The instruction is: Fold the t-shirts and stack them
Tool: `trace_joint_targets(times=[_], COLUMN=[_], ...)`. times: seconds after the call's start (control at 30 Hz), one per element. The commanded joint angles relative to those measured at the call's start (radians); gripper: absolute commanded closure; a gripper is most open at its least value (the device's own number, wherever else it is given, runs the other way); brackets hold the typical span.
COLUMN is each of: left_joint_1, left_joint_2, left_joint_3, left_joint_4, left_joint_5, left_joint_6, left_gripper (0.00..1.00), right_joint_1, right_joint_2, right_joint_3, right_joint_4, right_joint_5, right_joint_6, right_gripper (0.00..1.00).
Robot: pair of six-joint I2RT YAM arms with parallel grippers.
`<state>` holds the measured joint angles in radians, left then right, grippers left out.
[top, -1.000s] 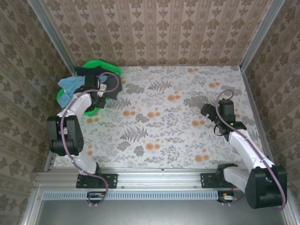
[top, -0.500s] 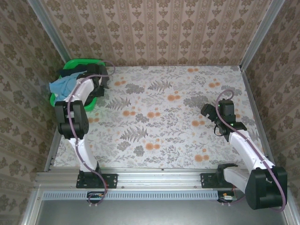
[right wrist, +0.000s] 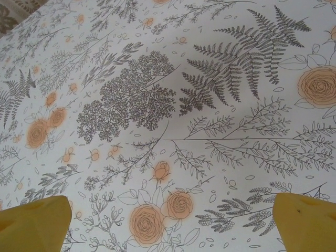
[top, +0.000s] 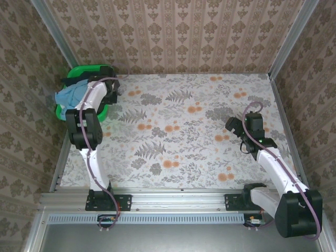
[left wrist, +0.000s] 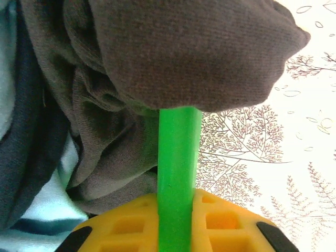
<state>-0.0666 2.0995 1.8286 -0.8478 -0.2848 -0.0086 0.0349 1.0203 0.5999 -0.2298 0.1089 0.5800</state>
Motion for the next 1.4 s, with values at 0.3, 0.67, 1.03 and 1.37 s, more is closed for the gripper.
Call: trace_joint_targets(times=[0.3, 0.67, 1.03, 1.37], left_joint_1=[-0.038, 0.167, 0.193, 0.103], left_joint_2=[-0.248, -0.178, 0.074, -0.199], left_joint_3=[-0.059, -0.001, 0.325, 0.341], left_joint_4=[0.009, 0.052, -0.038, -0.05], left_joint_5=[0.057, 0.102, 0.149, 0.086], left_joint_6=[-0.13, -0.15, -0.066, -0.026], left_gripper=[0.19, 0.12, 0.76, 1.0], right_joint_1=[-0.002, -0.002, -0.001, -0.001], right_joint_2=[-0.043, -0.005, -0.036, -0.094], right_joint_3=[0.009, -0.012, -0.05, -0.057], right_joint_4=[-0.02, 0.031, 0.034, -0.004], right_joint_5=[-0.072, -0.128, -0.152, -0.157], right_joint_6=[-0.031, -0.057, -0.06, -0.059], right_gripper=[0.0, 0.0, 0.0, 0.0])
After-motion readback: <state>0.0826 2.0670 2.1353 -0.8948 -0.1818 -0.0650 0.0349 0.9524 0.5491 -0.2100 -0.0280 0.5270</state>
